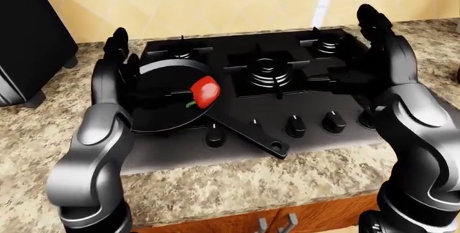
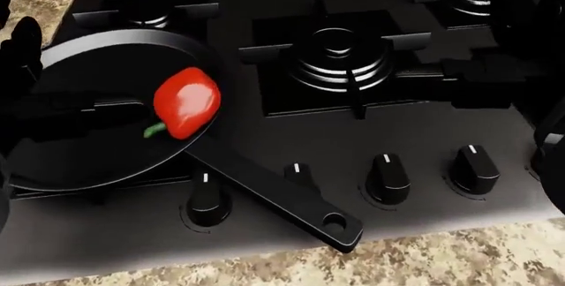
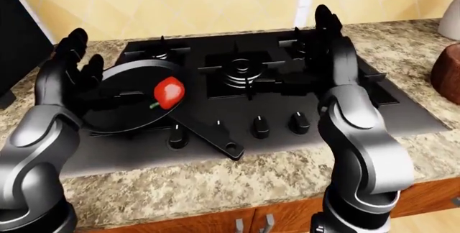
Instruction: Pick the bell pepper from the pan and place it in the bowl.
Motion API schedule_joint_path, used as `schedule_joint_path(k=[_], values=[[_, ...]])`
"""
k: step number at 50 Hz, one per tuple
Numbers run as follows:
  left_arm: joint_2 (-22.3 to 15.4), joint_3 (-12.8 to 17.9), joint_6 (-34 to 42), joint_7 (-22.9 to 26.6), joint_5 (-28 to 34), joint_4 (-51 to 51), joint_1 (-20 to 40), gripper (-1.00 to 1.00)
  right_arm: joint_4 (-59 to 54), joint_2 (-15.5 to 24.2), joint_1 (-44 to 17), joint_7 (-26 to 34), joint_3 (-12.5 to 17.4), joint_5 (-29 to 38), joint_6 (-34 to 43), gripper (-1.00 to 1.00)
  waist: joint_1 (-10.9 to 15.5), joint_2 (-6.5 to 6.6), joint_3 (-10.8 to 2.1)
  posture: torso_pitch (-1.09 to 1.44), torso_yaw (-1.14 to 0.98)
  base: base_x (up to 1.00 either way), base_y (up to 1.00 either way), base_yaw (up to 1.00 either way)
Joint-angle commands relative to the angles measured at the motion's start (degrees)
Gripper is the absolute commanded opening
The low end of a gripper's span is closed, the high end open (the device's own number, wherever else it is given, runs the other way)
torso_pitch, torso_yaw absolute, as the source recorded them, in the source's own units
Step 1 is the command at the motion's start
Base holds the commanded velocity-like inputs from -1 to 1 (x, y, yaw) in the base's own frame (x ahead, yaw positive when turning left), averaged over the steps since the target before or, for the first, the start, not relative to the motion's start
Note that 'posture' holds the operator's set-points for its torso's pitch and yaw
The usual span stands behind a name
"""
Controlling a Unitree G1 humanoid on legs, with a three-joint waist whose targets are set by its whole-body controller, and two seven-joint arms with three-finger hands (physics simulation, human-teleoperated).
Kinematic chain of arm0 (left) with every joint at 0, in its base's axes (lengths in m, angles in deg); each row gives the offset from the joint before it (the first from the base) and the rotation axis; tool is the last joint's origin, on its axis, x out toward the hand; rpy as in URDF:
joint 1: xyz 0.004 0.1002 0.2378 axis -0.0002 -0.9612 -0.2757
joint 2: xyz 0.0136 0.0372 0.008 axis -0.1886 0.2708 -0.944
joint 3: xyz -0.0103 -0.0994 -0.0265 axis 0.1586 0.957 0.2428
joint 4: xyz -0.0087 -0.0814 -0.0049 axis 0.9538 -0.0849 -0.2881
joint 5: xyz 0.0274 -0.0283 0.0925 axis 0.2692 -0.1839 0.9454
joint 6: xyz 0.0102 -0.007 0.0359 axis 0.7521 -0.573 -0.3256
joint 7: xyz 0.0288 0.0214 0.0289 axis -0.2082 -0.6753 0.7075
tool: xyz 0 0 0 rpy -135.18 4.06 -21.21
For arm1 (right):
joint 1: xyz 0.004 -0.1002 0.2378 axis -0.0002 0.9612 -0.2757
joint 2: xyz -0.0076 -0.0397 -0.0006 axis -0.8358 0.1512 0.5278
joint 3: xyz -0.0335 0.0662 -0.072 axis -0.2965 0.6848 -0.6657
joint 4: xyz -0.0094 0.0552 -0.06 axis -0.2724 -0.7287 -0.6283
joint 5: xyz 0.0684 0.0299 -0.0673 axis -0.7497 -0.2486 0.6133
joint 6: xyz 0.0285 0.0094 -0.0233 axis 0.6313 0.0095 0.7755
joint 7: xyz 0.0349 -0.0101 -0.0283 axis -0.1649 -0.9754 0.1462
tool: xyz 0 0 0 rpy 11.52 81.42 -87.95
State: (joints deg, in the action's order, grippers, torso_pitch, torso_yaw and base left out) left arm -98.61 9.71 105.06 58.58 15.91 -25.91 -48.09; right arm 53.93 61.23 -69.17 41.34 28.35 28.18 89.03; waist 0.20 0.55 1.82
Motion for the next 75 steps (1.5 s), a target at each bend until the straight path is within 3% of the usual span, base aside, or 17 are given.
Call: schedule_joint_path(k=[1,10,24,31,46,47,48,60,75], values=[[-0.13,0.32,-1.54,0.03,-0.07,-1.60,1.15,1.00,1.34,0.45,-1.58,0.02,0.21,-0.19,-1.26,1.00,0.00,-0.48,-0.92,0.00,0.00,0.00,0.00,0.00],[-0.60,0.65,-0.10,0.01,-0.88,-1.93,2.26,1.00,1.39,0.36,-1.38,-0.06,0.12,-0.23,-1.38,1.00,0.07,-0.62,-1.04,0.00,0.00,0.00,0.00,0.00],[-3.46,-0.10,7.02,2.36,-3.63,1.10,9.84,1.00,0.05,1.36,-3.09,0.09,0.28,-0.46,-1.32,1.00,0.19,-1.26,-0.58,0.00,0.00,0.00,0.00,0.00],[-4.97,-1.69,10.27,7.16,-3.69,2.21,12.63,1.00,-0.11,1.75,-3.73,0.10,0.43,-0.62,-0.89,1.00,0.35,-1.44,-0.45,0.00,0.00,0.00,0.00,0.00],[-7.43,-3.67,9.77,18.91,-0.63,8.58,18.40,1.00,0.26,1.10,-2.99,-0.15,-0.04,-0.32,-1.13,1.00,0.61,-1.62,-0.52,0.00,0.00,0.00,0.00,0.00],[-7.50,-4.05,9.14,19.70,0.05,9.18,18.37,0.80,0.38,1.08,-3.09,-0.18,-0.03,-0.36,-0.93,1.00,0.61,-1.64,-0.51,0.00,0.00,0.00,0.00,0.00],[-7.58,-4.31,8.89,20.45,0.74,9.86,18.65,0.77,0.33,1.11,-3.21,-0.17,0.04,-0.38,-0.88,1.00,0.60,-1.66,-0.50,0.00,0.00,0.00,0.00,0.00],[-6.91,-5.80,8.14,27.05,6.46,15.08,22.69,0.76,0.58,1.28,-2.86,-0.17,0.40,-0.68,-1.05,1.00,0.53,-1.86,-0.94,0.00,0.00,0.00,0.00,0.00],[-4.88,-7.70,8.22,34.22,12.33,13.72,20.87,0.80,0.53,1.39,-3.09,-0.30,0.22,-0.74,-0.84,1.00,0.78,-1.68,-1.04,0.00,0.00,0.00,0.00,0.00]])
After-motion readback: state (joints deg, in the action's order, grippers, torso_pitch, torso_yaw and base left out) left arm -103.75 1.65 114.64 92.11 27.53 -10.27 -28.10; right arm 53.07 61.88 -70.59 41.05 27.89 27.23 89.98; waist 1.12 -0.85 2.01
